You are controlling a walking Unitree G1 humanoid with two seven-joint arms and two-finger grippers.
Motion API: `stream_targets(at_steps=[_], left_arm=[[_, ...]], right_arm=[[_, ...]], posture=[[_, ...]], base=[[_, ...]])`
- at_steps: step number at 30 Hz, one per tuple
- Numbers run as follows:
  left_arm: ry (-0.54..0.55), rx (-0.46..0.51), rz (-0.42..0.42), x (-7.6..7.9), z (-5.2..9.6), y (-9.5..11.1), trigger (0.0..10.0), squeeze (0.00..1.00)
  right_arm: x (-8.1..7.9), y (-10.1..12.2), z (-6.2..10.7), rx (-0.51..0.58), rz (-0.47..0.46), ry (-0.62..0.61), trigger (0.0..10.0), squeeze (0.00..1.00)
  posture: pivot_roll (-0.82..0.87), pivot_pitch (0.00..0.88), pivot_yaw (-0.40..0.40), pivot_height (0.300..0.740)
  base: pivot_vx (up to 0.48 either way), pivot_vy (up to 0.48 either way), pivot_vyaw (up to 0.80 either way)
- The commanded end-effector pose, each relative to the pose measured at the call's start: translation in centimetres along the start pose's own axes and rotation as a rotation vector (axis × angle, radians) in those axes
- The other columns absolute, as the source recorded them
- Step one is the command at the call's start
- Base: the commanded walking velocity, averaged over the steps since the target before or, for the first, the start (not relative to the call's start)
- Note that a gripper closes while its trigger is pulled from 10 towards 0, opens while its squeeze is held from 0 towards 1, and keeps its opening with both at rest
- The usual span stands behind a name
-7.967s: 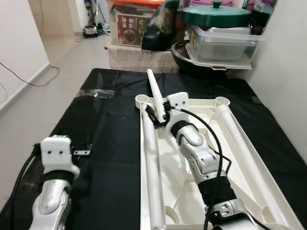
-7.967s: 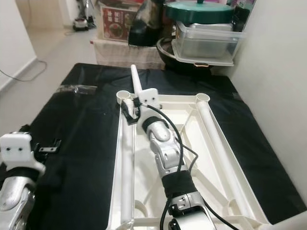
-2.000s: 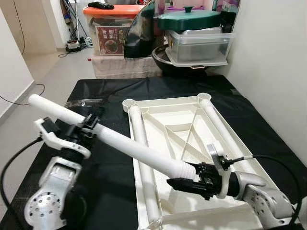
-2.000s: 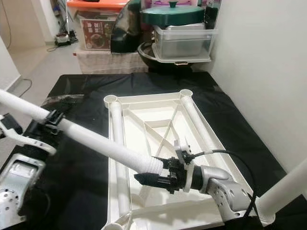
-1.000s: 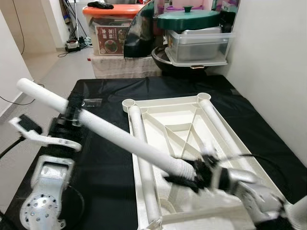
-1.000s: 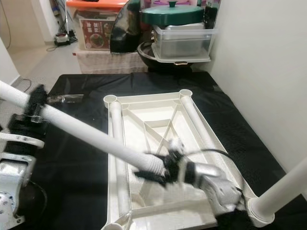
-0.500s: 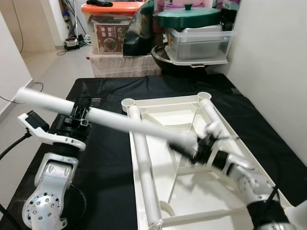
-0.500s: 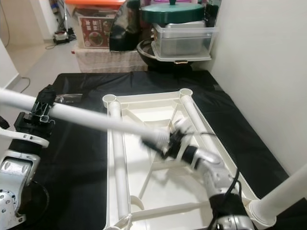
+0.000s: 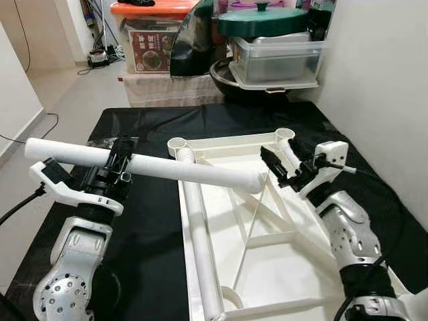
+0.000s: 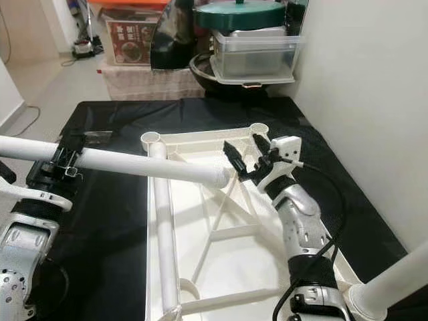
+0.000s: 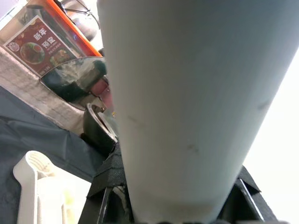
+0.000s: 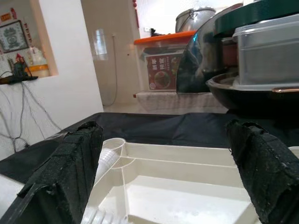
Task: Building children table
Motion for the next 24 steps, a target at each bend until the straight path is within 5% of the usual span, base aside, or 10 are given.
stream_targets(at_steps=[1, 12, 13, 14, 15, 24], left_arm=[[0.018, 0.007, -0.024, -0.3, 0.0, 0.2, 0.0, 0.00], [0.057, -0.086, -0.237, 0.0, 0.2, -1.2, 0.0, 0.00], [0.059, -0.106, -0.275, 0.1, 0.2, -1.5, 10.0, 0.00], [0.060, -0.111, -0.286, 0.2, 0.2, -1.6, 10.0, 0.00], [0.060, -0.100, -0.300, 0.2, 0.1, -1.4, 10.0, 0.00], [0.033, -0.050, -0.373, 0.6, -0.4, -0.5, 10.0, 0.00]], right_arm=[[0.1, 0.6, -0.1, 0.038, 0.012, -0.031, 10.0, 1.00], [-1.0, 1.3, -0.5, 0.110, 0.061, -0.231, 10.0, 1.00], [-1.6, 0.9, -0.6, 0.099, 0.057, -0.240, 10.0, 1.00], [-2.1, 0.5, -0.8, 0.084, 0.055, -0.243, 10.0, 0.71], [-2.6, 0.1, -0.9, 0.073, 0.053, -0.240, 10.0, 0.00], [-3.7, 0.4, -1.5, 0.101, 0.050, -0.219, 10.0, 0.00]], posture=[[-0.03, 0.000, 0.002, 0.740], [-0.02, 0.000, -0.002, 0.740], [-0.02, 0.000, -0.001, 0.740], [-0.02, 0.000, -0.001, 0.740], [-0.02, 0.000, -0.002, 0.740], [-0.02, 0.000, 0.000, 0.740]], base=[[0.000, 0.000, 0.00], [0.000, 0.000, 0.00], [0.000, 0.000, 0.00], [0.000, 0.000, 0.00], [0.000, 0.000, 0.00], [0.000, 0.000, 0.00]])
Point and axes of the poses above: a point about 5 cm out from each wrist's last joint towards the gripper, its own z axis pointing back from the gripper into the wrist, its own y axis along the axis of the wrist's last joint, x = y × z, the point moved 1 cm from there along -z, pointing out of the wrist towards the gripper, and after that the axes turned 3 degrees about -z, right-handed, at the moved point
